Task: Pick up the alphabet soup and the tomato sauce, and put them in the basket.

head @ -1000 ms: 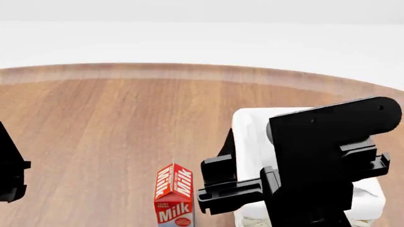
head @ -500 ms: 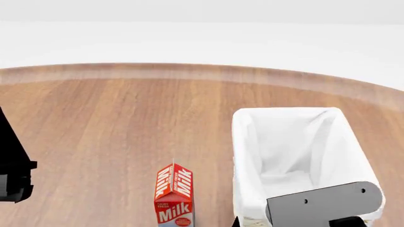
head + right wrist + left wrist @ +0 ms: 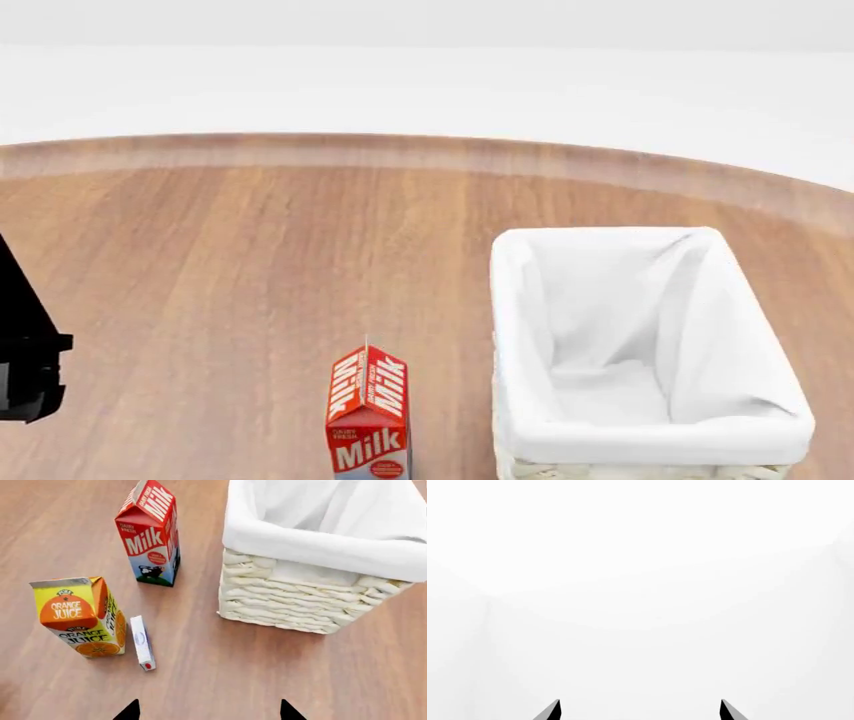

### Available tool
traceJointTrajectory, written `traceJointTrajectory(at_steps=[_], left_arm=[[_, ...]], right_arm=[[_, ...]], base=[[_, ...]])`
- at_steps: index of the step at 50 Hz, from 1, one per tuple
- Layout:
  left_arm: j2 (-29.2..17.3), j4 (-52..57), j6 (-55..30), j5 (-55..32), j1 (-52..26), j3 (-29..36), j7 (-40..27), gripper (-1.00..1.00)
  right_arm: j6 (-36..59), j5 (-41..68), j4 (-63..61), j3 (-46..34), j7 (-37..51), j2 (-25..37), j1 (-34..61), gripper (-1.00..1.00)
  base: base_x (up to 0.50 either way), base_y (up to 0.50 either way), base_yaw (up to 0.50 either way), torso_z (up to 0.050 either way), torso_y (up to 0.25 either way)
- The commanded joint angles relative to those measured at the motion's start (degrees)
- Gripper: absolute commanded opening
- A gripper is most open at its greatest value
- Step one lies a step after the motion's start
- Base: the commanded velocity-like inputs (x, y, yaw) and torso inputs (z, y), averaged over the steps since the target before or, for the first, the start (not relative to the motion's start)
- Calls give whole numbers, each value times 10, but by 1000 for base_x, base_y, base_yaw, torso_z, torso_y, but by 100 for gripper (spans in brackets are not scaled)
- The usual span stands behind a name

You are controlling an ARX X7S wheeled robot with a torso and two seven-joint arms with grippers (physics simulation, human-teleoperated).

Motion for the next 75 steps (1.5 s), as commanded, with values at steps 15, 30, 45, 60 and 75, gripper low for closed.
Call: traceJointTrajectory(at_steps=[15,30,45,60,75], left_arm=[[0,0,4,-9,2,-1,-5,100],[0,0,2,-8,0,0,-5,100],[0,0,2,-7,-1,3,-6,100],[0,0,6,-9,2,-1,-7,100],[0,0,1,-6,-1,2,-5,100]], right_arm=[[-37,-93,2,4,-66,6,-167,100],[-42,-103,12,13,-76,19,-167,100],[-50,-136,28,13,-101,23,-195,100],[-61,-164,38,5,-128,17,-220,100],[-80,-182,70,21,-158,30,-230,100]], base=[[0,0,0,0,0],[0,0,0,0,0],[0,0,0,0,0],[0,0,0,0,0],[0,0,0,0,0]])
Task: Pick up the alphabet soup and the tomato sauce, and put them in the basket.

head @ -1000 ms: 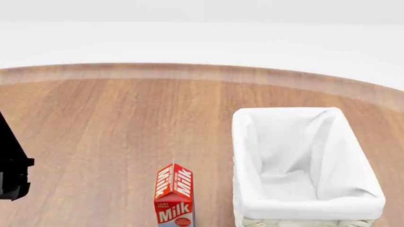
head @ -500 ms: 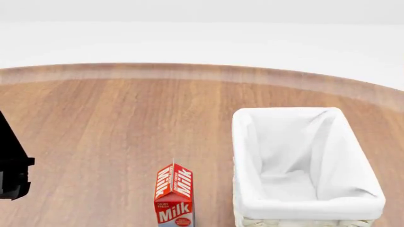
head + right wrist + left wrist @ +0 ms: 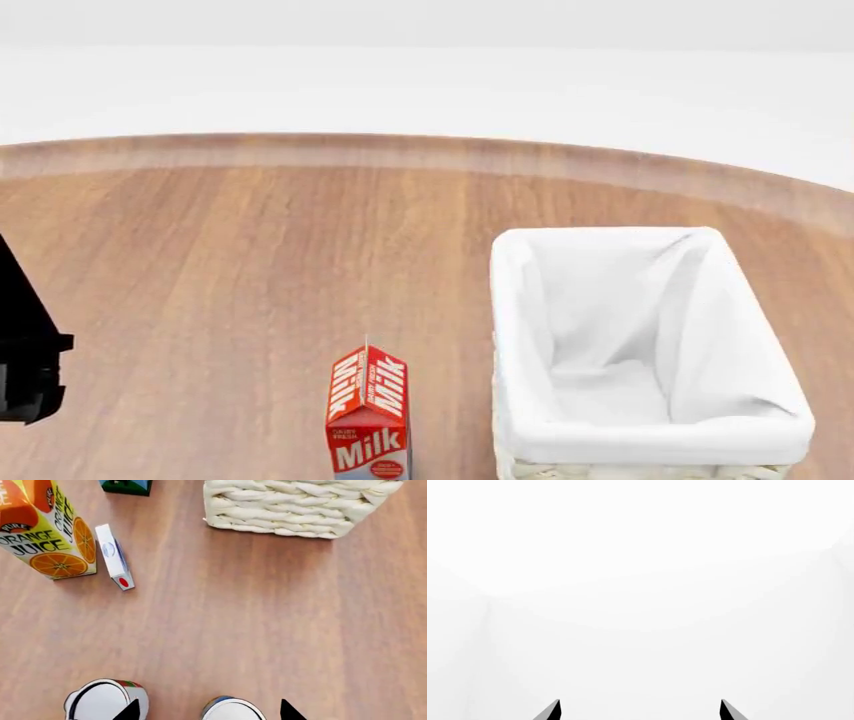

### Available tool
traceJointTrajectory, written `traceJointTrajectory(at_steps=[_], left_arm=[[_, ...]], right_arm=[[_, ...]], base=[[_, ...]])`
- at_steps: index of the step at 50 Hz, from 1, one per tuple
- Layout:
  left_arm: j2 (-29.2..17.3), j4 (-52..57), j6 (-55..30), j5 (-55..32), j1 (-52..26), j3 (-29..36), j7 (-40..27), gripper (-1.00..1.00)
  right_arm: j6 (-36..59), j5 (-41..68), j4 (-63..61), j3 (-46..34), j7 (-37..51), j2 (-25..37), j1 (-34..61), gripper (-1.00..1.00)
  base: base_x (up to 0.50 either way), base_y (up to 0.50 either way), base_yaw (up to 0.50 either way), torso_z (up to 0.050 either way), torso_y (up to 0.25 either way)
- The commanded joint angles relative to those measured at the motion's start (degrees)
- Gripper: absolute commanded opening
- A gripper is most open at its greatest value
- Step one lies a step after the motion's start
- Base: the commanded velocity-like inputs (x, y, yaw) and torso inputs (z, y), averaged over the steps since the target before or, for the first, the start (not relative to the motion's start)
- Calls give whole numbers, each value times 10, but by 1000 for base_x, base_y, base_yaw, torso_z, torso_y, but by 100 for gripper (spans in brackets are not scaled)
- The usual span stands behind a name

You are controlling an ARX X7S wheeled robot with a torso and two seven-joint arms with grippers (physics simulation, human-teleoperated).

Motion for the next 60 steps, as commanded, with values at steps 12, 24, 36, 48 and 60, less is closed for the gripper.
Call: traceJointTrajectory(at_steps=[12,24,36,48,60], left_arm=[[0,0,-2,1,-3,1,1,100],[0,0,0,1,-2,1,0,100],[0,0,2,1,0,1,-1,100],[0,0,-2,2,-4,1,1,100],[0,0,2,1,-1,0,0,100]], right_arm=[[-27,-29,35,16,-44,9,-14,100],[-44,-48,51,16,-65,6,-35,100],[-68,-67,75,23,-89,5,-56,100],[-79,-78,95,22,-105,-2,-60,100],[-84,-99,109,5,-123,-16,-64,100]], base=[[0,0,0,0,0],[0,0,0,0,0],[0,0,0,0,0],[0,0,0,0,0],[0,0,0,0,0]])
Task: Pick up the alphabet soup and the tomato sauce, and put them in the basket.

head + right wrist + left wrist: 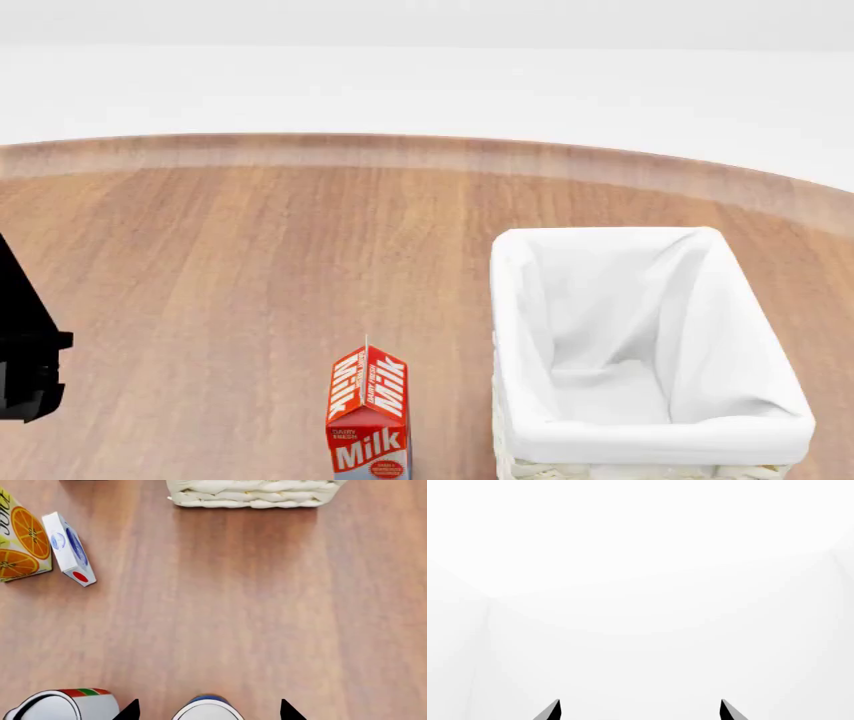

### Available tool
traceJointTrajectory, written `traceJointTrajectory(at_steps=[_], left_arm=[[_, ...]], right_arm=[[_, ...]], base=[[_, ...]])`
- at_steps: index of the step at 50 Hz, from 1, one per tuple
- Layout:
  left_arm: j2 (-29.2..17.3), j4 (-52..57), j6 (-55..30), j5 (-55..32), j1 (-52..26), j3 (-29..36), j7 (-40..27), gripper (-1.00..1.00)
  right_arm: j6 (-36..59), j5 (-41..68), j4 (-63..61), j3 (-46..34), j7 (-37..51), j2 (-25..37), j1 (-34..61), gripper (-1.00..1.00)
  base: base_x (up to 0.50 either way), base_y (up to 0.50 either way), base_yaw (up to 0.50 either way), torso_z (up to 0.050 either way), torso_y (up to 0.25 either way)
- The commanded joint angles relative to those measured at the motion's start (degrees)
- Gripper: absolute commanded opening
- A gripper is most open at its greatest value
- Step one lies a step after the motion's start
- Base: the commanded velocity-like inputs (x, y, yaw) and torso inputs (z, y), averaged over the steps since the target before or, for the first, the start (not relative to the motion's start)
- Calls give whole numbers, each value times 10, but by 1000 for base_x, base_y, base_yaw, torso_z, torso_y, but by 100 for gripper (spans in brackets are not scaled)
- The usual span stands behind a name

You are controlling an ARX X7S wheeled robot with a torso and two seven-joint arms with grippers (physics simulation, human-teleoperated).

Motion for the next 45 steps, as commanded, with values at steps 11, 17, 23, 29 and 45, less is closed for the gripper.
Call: traceJointTrajectory(at_steps=[11,17,23,29,45], left_arm=[[0,0,5,-1,6,-1,-1,100],[0,0,3,0,4,-2,0,100],[0,0,2,-1,4,-1,-1,100],[0,0,3,-1,5,-1,-1,100],[0,0,2,1,4,0,0,100]], right_arm=[[-13,-35,36,-22,-33,-22,-8,100],[-16,-40,43,-26,-38,-26,-11,100],[-18,-42,45,-28,-41,-28,-10,100],[-25,-49,54,-29,-47,-31,-15,100],[-37,-61,72,-33,-63,-37,-19,100]], base=[[0,0,0,0,0],[0,0,0,0,0],[0,0,0,0,0],[0,0,0,0,0],[0,0,0,0,0]])
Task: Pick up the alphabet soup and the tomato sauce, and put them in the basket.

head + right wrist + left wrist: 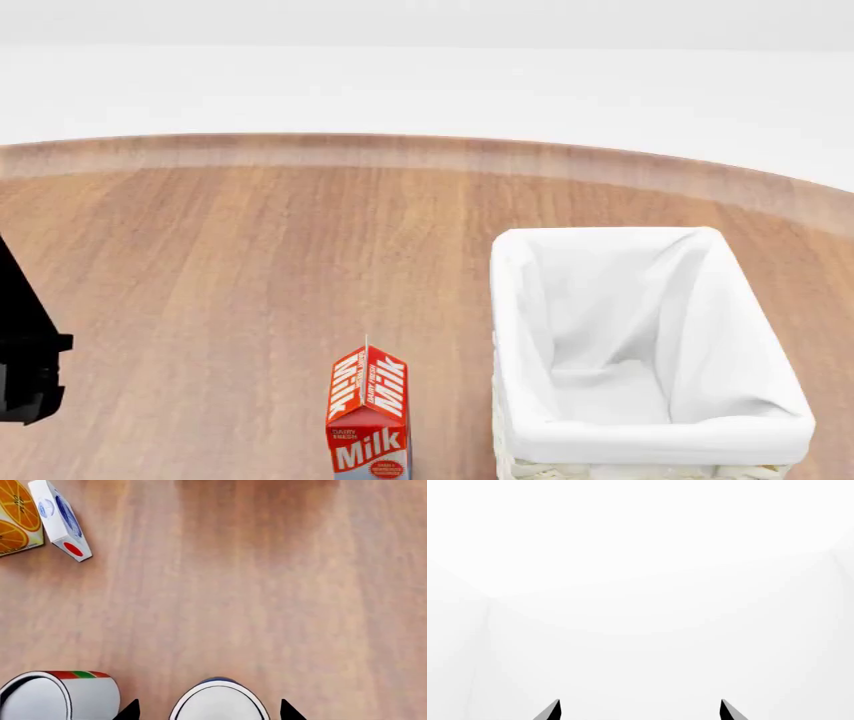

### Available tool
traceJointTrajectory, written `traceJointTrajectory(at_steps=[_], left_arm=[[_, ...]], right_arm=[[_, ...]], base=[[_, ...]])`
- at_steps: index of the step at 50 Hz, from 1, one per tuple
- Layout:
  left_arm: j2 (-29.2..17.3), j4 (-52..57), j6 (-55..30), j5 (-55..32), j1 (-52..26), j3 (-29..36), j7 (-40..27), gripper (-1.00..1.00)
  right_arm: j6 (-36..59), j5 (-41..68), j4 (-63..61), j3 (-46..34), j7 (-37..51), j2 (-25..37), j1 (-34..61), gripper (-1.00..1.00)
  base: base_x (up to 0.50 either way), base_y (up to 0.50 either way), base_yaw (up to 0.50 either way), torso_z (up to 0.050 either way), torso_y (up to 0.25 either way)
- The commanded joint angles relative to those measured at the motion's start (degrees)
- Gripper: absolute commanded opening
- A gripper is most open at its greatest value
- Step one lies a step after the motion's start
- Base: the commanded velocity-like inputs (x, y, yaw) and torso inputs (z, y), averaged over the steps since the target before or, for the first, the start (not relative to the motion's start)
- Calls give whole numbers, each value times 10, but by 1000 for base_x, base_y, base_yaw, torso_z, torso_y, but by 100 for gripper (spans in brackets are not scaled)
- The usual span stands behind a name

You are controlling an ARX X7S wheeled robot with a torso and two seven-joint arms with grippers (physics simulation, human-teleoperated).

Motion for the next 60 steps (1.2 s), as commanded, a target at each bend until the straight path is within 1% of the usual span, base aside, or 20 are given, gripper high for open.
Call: traceJointTrajectory(at_steps=[1,60], left_arm=[[0,0,-1,2,0,1,1,100],[0,0,2,0,4,4,-1,100]], right_arm=[[-9,-9,12,-2,-10,-4,-4,100],[-49,-35,66,-18,-50,-32,-19,100]], base=[[0,0,0,0,0],[0,0,0,0,0]])
